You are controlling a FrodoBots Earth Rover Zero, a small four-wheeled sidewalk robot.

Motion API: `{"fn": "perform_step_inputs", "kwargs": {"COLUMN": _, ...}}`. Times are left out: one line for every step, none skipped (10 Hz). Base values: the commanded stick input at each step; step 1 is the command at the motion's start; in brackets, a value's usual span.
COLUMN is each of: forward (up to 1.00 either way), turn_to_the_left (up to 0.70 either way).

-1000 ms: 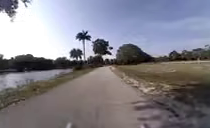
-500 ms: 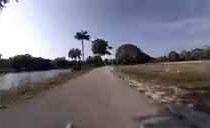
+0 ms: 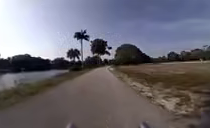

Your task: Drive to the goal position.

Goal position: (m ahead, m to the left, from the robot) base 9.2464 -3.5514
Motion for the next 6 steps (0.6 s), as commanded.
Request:
{"fn": "perform_step_inputs", "kwargs": {"forward": 1.00, "turn_to_the_left": 0.00}}
{"fn": "perform_step_inputs", "kwargs": {"forward": 1.00, "turn_to_the_left": 0.00}}
{"fn": "perform_step_inputs", "kwargs": {"forward": 1.00, "turn_to_the_left": 0.00}}
{"fn": "perform_step_inputs", "kwargs": {"forward": 1.00, "turn_to_the_left": 0.00}}
{"fn": "perform_step_inputs", "kwargs": {"forward": 1.00, "turn_to_the_left": 0.00}}
{"fn": "perform_step_inputs", "kwargs": {"forward": 1.00, "turn_to_the_left": 0.00}}
